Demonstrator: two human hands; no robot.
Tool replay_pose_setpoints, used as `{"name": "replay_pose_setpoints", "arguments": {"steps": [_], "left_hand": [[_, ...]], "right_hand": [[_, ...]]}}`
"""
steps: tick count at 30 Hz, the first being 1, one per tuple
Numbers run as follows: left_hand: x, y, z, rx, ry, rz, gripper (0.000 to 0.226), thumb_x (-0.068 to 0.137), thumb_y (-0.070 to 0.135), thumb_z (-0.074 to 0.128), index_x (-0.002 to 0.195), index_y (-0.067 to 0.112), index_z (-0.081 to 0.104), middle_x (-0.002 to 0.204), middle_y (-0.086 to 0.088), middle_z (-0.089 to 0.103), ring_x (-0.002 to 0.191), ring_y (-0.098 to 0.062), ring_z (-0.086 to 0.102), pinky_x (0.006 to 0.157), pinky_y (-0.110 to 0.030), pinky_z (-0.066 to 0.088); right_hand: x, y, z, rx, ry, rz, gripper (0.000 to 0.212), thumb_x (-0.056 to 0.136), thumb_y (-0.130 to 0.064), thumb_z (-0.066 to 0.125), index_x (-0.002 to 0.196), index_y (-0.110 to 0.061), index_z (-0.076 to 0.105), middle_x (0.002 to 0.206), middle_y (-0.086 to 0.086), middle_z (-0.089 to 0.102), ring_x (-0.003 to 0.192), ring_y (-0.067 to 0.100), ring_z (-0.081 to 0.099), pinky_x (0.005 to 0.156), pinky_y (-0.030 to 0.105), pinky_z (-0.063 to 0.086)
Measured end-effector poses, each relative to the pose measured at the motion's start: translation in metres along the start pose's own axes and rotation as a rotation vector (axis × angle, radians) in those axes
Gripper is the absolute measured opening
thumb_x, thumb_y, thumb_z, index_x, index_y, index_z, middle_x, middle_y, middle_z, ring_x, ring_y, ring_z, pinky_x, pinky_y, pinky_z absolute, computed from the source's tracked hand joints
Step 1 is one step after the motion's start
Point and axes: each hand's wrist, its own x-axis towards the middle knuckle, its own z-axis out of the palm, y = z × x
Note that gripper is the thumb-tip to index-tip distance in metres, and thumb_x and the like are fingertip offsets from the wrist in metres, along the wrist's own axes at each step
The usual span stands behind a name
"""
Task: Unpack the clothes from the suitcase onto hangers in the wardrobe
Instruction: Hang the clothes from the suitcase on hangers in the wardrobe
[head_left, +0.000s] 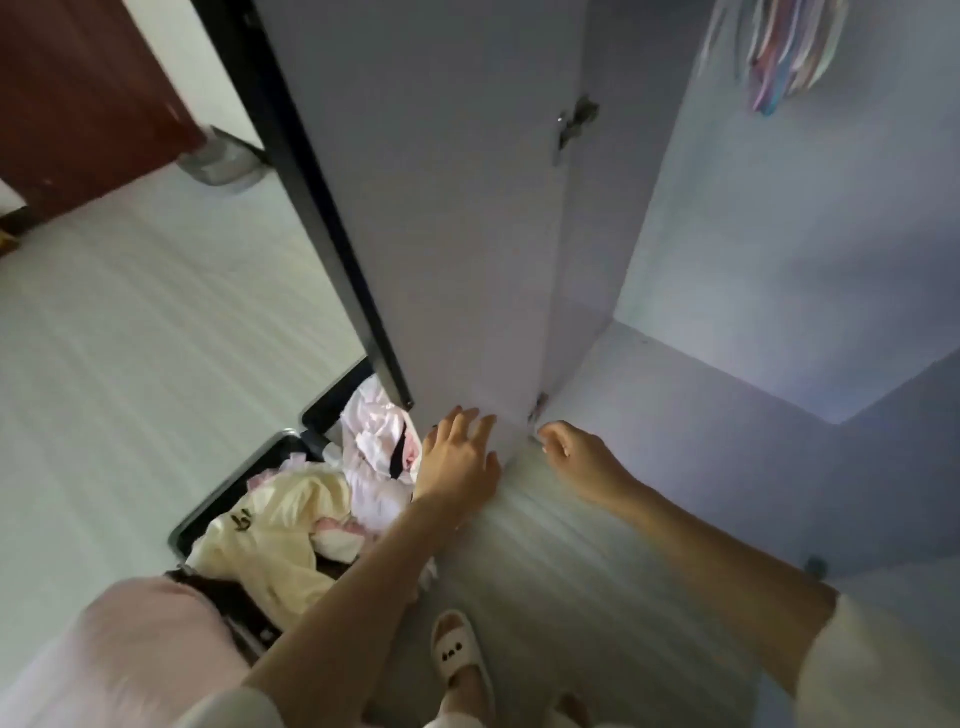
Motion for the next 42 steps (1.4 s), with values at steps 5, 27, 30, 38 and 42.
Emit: {"name": "replay_pose_setpoints", "arguments": {"steps": [5,27,30,38,42], "left_hand": [[-0.041,-0.121,0.009,-0.041,-0.085,-0.215,0.044,0.094,0.021,0.042,0.137,0.019,0.040,0.143,-0.001,0.039,0.134,-0.020,0.032,0.110,-0.034,0.026],[0.005,-0.494,0.300,-0.822,-0.177,-1.396,0.069,0.093,0.023,0.047,0.147,0.007,0.007,0.152,-0.015,0.013,0.133,-0.035,0.029,0.104,-0.041,0.032],[0.015,-0.521,0.379,-0.841,-0.164,-1.554,0.086,0.091,0.029,0.055,0.147,0.006,-0.005,0.155,-0.016,0.001,0.139,-0.036,0.018,0.110,-0.043,0.025],[0.030,-0.554,0.440,-0.916,-0.062,-1.551,0.030,0.096,0.015,0.040,0.118,-0.003,0.049,0.102,-0.019,0.052,0.094,-0.029,0.050,0.080,-0.037,0.040],[0.047,-0.528,0.389,-1.186,-0.013,-1.483,0.018,0.093,0.011,0.042,0.105,0.008,0.053,0.088,-0.012,0.055,0.088,-0.028,0.055,0.081,-0.038,0.048]], "right_hand": [[0.021,-0.054,0.106,-0.053,-0.262,-0.094,0.030,0.098,-0.019,0.035,0.113,-0.002,0.054,0.112,0.018,0.063,0.105,0.034,0.058,0.087,0.038,0.046],[0.267,-0.027,0.477,-0.168,-0.604,0.066,0.037,0.098,-0.018,0.031,0.134,-0.011,0.039,0.122,0.011,0.056,0.098,0.022,0.053,0.080,0.034,0.041],[0.302,0.020,0.535,-0.174,-0.620,0.108,0.036,0.098,-0.019,0.031,0.132,-0.012,0.040,0.112,0.009,0.056,0.086,0.019,0.051,0.070,0.030,0.039],[0.323,0.062,0.575,-0.252,-0.691,0.175,0.039,0.099,-0.018,0.030,0.136,-0.012,0.039,0.109,0.009,0.058,0.090,0.019,0.054,0.083,0.033,0.039],[0.307,0.042,0.553,-0.151,-0.728,0.234,0.039,0.099,-0.019,0.033,0.137,-0.011,0.037,0.111,0.001,0.057,0.062,-0.001,0.036,0.055,0.015,0.030]]}}
